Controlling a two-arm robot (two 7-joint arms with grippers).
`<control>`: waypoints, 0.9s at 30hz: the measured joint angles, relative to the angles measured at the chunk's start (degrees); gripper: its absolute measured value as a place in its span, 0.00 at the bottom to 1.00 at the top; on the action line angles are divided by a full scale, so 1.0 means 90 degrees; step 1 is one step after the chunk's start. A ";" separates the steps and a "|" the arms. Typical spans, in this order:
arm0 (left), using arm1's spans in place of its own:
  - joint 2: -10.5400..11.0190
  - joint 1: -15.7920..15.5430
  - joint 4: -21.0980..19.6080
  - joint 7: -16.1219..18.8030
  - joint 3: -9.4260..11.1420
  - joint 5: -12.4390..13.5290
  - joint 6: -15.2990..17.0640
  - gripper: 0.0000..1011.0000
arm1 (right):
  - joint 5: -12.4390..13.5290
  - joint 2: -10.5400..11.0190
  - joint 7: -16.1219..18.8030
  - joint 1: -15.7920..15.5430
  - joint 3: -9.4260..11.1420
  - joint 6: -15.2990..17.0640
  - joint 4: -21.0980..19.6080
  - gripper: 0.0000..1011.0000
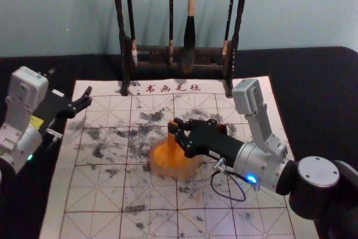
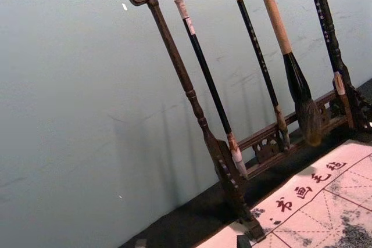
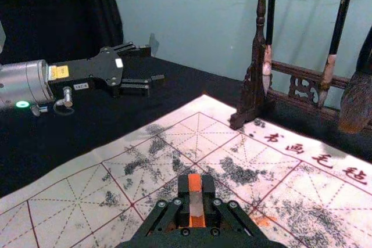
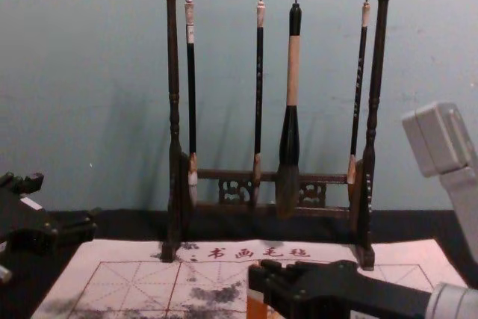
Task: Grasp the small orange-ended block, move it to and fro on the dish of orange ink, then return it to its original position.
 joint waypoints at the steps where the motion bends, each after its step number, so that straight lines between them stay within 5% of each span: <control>1: 0.0000 0.0000 0.0000 0.0000 0.0000 0.0000 0.0000 0.99 | 0.0000 0.0000 0.0000 0.0000 0.0000 0.0000 0.0000 0.12; 27: 0.0000 0.0000 0.0000 0.0000 0.0000 0.0000 0.0000 0.99 | -0.0271 -0.0177 0.0065 -0.0032 0.0133 -0.0306 0.0291 0.12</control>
